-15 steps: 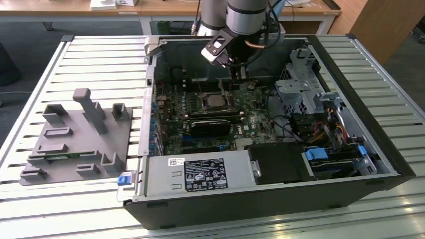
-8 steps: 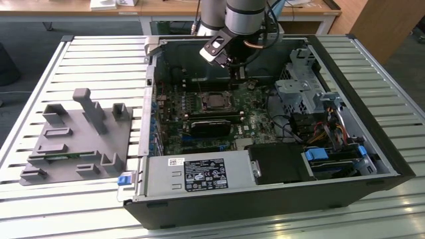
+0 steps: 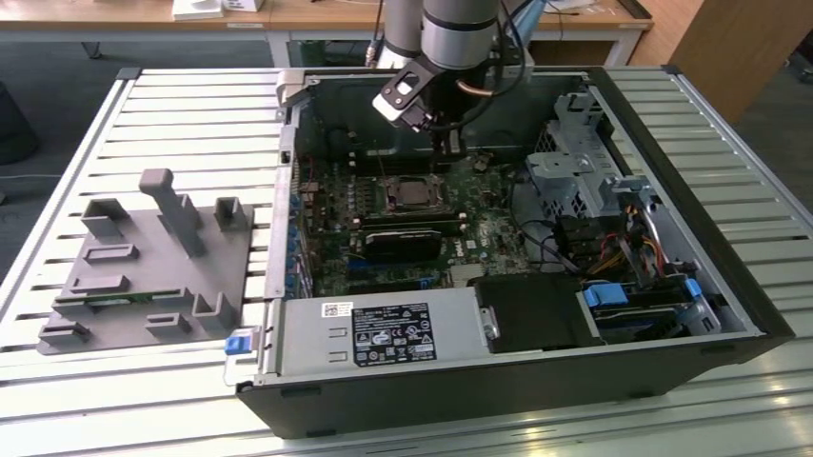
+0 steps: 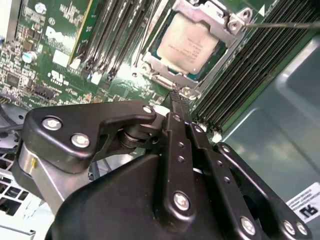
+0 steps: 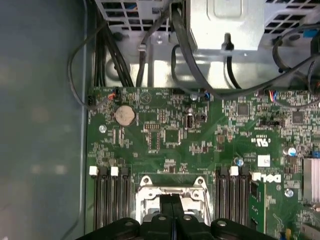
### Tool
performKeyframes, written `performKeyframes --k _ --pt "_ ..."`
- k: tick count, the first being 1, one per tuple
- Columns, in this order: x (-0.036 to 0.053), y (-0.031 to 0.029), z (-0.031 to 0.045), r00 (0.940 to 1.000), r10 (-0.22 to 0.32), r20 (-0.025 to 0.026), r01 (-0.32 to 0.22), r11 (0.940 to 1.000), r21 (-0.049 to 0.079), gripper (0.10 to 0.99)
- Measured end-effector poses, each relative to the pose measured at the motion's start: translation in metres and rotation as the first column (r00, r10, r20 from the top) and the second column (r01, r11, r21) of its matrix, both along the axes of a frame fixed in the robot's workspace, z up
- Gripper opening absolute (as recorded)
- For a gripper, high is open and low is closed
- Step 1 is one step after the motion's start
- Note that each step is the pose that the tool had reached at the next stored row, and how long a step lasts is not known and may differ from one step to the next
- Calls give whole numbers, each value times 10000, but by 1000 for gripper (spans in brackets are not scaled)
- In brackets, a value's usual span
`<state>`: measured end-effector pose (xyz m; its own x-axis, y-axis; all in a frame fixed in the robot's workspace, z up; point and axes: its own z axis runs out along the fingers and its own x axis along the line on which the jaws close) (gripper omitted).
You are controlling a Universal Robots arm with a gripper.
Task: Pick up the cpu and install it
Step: 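Close the cpu cover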
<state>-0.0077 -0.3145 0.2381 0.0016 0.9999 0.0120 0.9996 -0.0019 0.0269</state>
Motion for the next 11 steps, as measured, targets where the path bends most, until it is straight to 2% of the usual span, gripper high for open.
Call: performKeyframes --k 3,5,8,11 --pt "-29 -36 -23 10000 29 2 -29 10000 5 106" --pt "-61 -37 -39 10000 45 2 -45 10000 2 106" --pt "-176 -38 -58 10000 48 0 -48 10000 -1 106" --pt "-218 -37 -78 10000 57 3 -57 10000 8 106"
